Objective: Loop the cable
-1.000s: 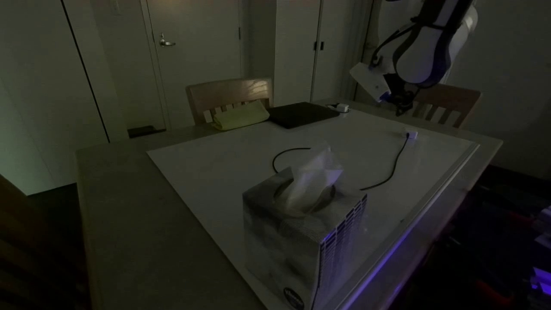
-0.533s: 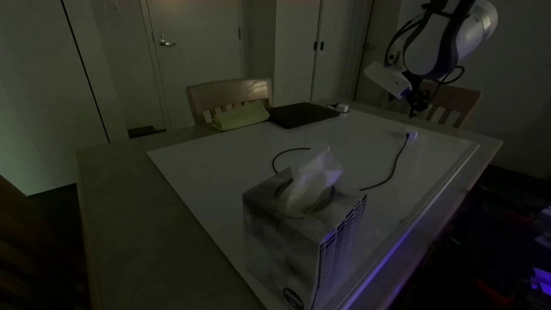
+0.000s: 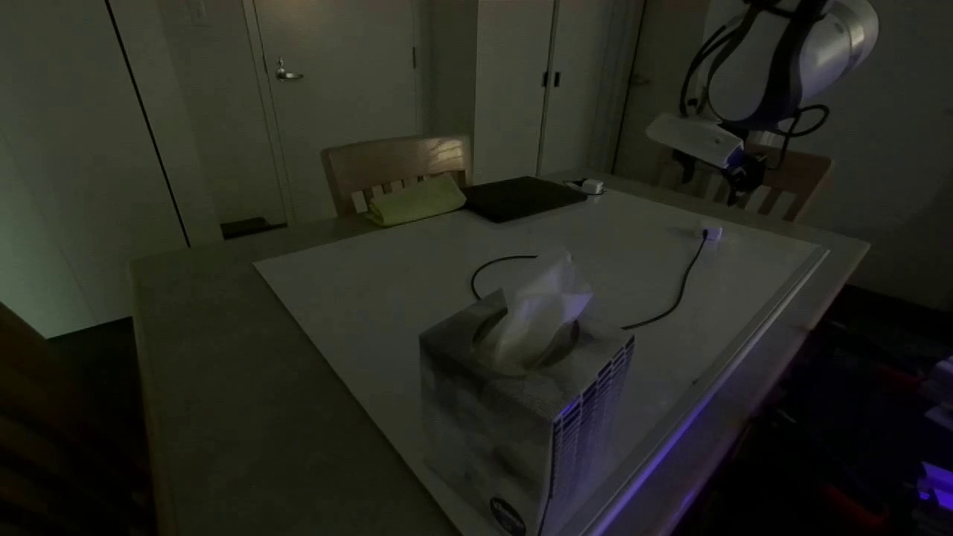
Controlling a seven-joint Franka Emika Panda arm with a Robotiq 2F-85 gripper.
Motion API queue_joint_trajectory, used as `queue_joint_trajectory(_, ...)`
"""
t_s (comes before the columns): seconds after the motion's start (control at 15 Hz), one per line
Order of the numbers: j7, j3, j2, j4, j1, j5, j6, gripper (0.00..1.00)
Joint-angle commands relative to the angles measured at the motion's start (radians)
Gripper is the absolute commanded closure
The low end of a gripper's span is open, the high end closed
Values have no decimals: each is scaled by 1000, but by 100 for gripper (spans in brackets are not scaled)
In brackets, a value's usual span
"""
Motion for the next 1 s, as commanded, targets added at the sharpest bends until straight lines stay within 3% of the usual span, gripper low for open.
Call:
queue_joint_trajectory(0.0,-142,-5,-7,-3,-16,-1,9,0)
queue_joint_trajectory(0.33,-292,46,9,-6,-104,29,81,0)
queue_joint_trajectory(0.4,-270,18,17,3,-47,58,41,0)
queue_joint_trajectory(0.93,-354,80,-5,1,-121,62,99,0)
